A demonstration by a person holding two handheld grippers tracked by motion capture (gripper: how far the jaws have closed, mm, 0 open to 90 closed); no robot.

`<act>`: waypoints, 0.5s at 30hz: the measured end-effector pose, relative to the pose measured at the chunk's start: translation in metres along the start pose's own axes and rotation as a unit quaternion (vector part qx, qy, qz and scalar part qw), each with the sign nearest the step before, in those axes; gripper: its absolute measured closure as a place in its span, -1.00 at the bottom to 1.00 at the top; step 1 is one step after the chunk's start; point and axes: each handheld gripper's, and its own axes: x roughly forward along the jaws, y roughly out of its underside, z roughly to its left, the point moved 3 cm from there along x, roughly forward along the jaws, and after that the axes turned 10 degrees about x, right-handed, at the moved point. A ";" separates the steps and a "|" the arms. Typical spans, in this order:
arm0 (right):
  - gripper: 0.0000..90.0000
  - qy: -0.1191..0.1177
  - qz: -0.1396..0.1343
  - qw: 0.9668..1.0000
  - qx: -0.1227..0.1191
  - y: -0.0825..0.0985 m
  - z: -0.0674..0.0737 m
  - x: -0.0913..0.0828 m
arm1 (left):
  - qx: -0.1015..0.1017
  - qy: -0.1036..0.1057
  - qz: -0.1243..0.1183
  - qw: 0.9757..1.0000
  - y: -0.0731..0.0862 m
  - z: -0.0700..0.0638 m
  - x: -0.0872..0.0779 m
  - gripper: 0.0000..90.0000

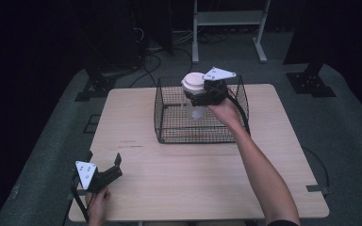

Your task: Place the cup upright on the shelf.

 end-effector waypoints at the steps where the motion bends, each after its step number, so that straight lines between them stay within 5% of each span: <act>1: -0.91 0.000 -0.001 1.000 -0.001 0.001 0.000 0.001 | 0.000 0.000 0.000 1.000 0.000 0.000 0.000 -1.00; 15: -0.91 0.006 0.018 1.000 0.009 0.022 -0.009 0.022 | 0.000 0.001 -0.002 1.000 0.000 0.000 0.000 -1.00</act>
